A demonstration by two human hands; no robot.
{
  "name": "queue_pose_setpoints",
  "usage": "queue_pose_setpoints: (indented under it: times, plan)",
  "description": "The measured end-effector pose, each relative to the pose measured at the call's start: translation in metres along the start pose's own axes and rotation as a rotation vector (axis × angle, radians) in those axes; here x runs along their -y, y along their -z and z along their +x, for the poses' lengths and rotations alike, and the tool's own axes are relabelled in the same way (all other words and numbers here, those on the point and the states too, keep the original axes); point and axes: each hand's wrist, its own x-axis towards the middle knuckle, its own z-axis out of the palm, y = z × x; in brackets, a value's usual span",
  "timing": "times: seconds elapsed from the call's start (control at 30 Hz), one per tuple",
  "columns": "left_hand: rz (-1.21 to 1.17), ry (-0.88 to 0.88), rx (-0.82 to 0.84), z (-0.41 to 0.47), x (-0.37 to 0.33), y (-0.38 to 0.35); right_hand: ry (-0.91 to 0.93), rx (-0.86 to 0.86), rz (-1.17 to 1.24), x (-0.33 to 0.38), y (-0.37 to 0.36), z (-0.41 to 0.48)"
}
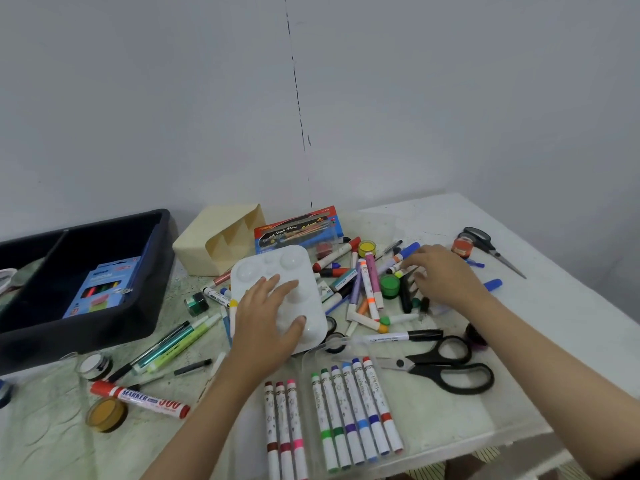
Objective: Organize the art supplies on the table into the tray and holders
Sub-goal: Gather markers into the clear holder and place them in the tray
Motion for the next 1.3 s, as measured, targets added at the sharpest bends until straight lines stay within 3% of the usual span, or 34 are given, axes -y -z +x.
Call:
queue_pose_setpoints:
  times: [0.17,0.23,0.5,0.6,0.73,0.83,0.9,1.13,1.3]
  plan:
    - [-0.073,-0.085,0.055,0.032,-0.032,-0.015,0.164,0.041,-0.084,-0.006,-0.001,0.01]
    - [-0.092,-0.141,0.082,0.046,-0.045,-0.023,0.201,-0.046,-0.059,-0.011,-0.004,0.011]
    - [-0.066,-0.201,0.178,0.097,-0.104,-0.068,-0.012,-0.482,0.524,-0.027,0.0,-0.015]
    - [0.016,-0.213,0.232,0.111,-0.12,-0.087,-0.043,-0.588,0.621,-0.03,0.006,-0.025]
    - [0.303,-0.234,0.312,0.123,-0.134,-0.101,-0.05,-0.647,0.682,-0.031,0.012,-0.036]
    - [0.296,-0.184,0.326,0.125,-0.138,-0.104,-0.057,-0.663,0.704,-0.03,0.013,-0.042]
    - [0.161,-0.122,0.308,0.125,-0.137,-0.102,-0.076,-0.674,0.727,-0.028,0.013,-0.046]
    - [-0.71,0.192,0.174,0.105,-0.121,-0.054,-0.151,-0.695,0.951,-0.005,0.004,-0.054]
    - [-1.017,0.279,0.173,0.07,-0.086,-0.003,-0.159,-0.586,1.099,0.031,0.004,-0.058]
